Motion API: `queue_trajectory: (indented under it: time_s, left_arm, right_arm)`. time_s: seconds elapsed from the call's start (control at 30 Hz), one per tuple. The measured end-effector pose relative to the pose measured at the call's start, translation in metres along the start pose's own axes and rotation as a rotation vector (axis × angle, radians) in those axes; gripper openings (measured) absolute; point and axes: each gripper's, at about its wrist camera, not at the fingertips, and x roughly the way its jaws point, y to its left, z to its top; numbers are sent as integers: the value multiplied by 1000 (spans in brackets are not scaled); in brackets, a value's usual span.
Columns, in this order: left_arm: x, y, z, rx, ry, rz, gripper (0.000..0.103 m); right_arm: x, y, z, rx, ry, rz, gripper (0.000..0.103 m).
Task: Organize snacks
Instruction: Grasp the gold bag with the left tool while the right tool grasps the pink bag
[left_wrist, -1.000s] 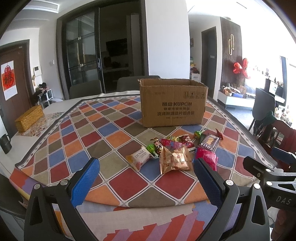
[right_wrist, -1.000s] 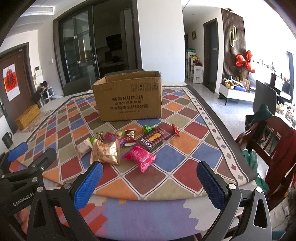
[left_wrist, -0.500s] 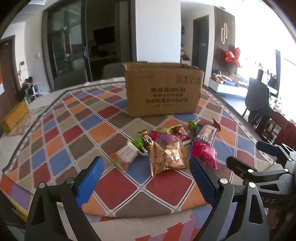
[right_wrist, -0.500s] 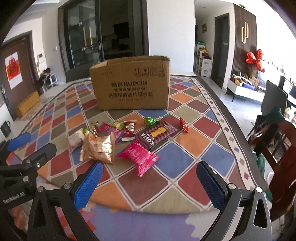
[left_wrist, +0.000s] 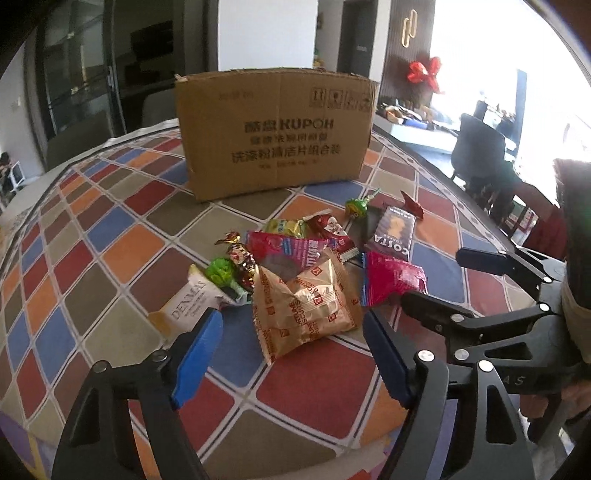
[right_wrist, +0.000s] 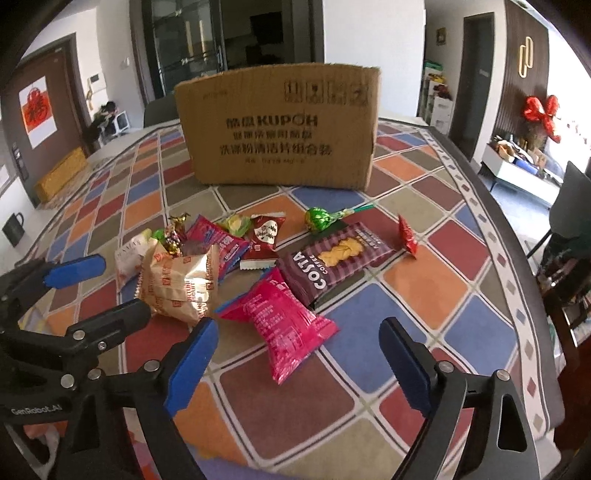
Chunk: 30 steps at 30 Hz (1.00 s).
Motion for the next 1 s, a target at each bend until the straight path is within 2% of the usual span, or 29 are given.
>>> queue_trajectory:
  time_s: [0.3,0.4,0.47,0.6,0.63,0.67,0.8,1.0]
  left_arm:
    - [25,6,9,27,74,-83,68]
    - [33,9,9,13,99,-106,58]
    - [38,9,9,-1,117,-120,56]
    - [41,10,10,-17,116,-131,54]
    - [41,10,10,-21,115,-138,48]
    - [41,9,9,-22,116,-153,45]
    - [39,7,7,-22,103,-158,39]
    - [32,6,4,-39,87,-146,36]
  right_arm:
    - [21,6,7,-33,48,29,78]
    - [26,5,8,-27,67,43,74]
    - [29,4,9,-22,76,54,72]
    - [33,4,8,-16,89,74,62]
    - [33,4,8,-12,92,79,60]
    - [33,5,8,-7,95,87,57]
    - [33,8,6,-8,101,110,38]
    - [28,8,1,19,95,119,37]
